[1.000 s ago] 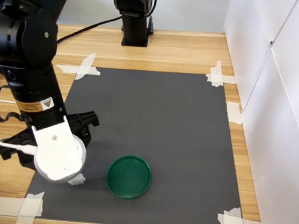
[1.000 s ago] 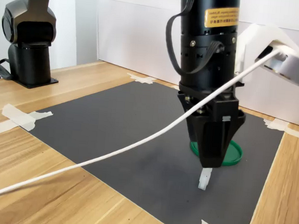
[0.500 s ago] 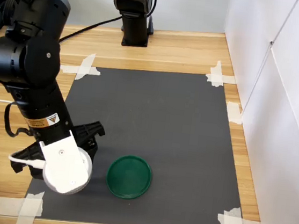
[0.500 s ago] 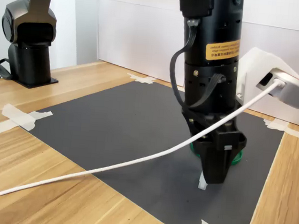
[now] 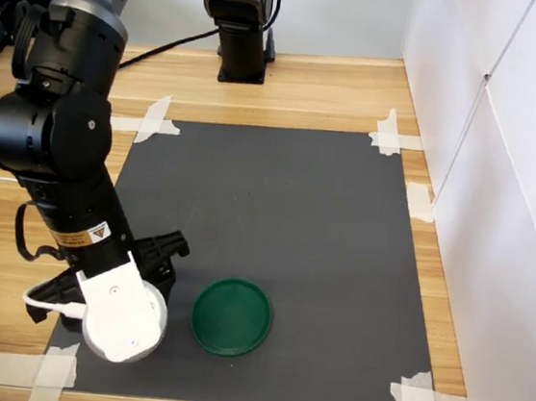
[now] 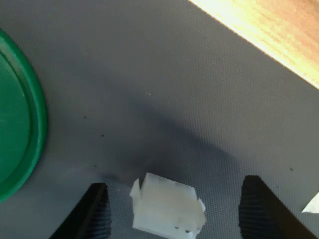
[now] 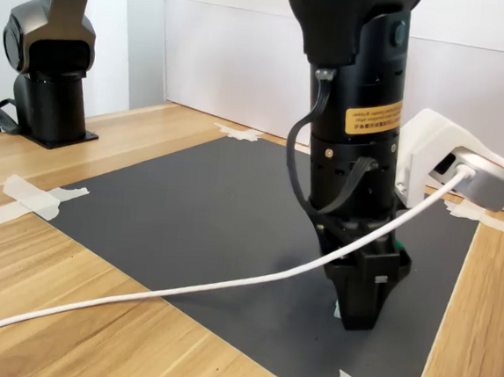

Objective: Grasp a white terminal and put it in the green lid.

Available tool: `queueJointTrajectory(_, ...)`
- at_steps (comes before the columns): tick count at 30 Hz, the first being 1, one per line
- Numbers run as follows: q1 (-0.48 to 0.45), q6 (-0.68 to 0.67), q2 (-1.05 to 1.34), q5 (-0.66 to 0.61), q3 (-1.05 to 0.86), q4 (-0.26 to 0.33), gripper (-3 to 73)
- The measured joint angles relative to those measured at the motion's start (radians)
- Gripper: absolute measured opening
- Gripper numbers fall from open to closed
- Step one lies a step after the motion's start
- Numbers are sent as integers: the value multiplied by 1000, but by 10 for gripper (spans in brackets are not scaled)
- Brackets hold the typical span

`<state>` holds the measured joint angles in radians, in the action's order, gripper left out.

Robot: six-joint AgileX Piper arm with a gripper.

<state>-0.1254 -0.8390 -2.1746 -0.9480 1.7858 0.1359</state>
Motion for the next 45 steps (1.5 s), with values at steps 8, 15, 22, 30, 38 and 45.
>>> queueJointTrajectory(8,0,0,-1,5,0,10,574)
queueJointTrajectory(15,0,0,-15,6,0,11,527)
queueJointTrajectory(22,0,1,-17,7,0,11,457)
queueJointTrajectory(30,0,1,-17,0,0,12,302)
queueJointTrajectory(38,0,1,13,-74,1,9,302)
queueJointTrajectory(45,7,-45,143,-94,1,43,302)
